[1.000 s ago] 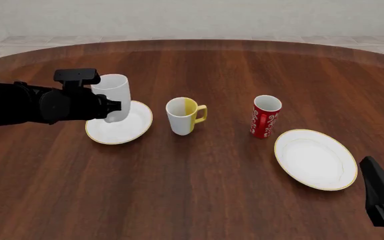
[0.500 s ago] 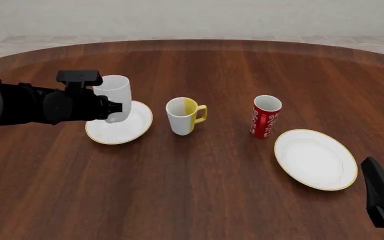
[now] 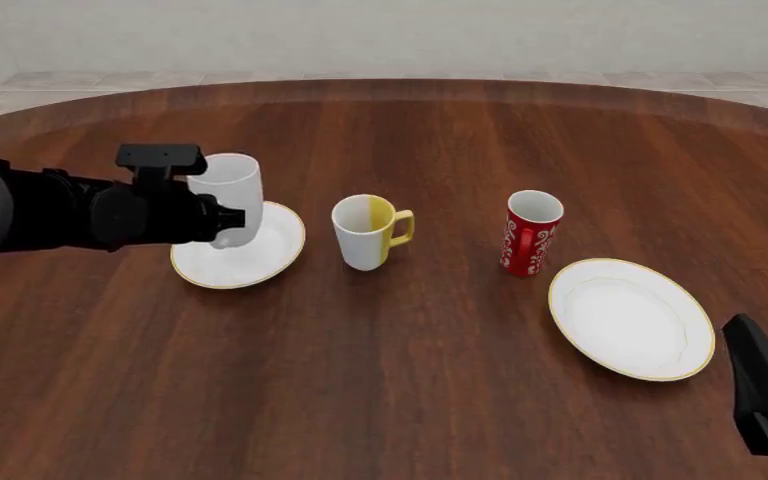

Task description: Put the white mug on the left plate.

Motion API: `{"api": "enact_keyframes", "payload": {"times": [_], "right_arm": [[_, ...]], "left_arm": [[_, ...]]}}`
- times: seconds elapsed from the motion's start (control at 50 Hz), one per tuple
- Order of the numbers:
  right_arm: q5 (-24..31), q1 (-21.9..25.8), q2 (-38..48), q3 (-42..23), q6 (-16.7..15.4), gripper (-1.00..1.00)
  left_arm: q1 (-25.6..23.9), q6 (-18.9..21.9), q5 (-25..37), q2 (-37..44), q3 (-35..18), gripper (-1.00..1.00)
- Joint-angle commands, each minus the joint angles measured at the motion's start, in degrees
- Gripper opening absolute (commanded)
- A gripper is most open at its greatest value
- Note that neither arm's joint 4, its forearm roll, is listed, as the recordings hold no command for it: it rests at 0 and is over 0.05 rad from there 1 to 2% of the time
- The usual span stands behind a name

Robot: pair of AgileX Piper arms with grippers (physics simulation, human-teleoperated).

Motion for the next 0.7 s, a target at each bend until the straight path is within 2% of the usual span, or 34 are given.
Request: {"api": "enact_keyframes", "payload": {"times": [0.02, 0.7], "right_arm": [[-0.08, -0.06, 0.03, 0.00, 0.04, 1.00], [0.09, -0.13, -0.16, 0.00, 0.12, 1.00]], "left_arm": [[0.01, 0.49, -0.24, 0.19, -0.14, -1.00], [-0.03, 1.68, -0.40, 1.11, -0.34, -1.00]]}}
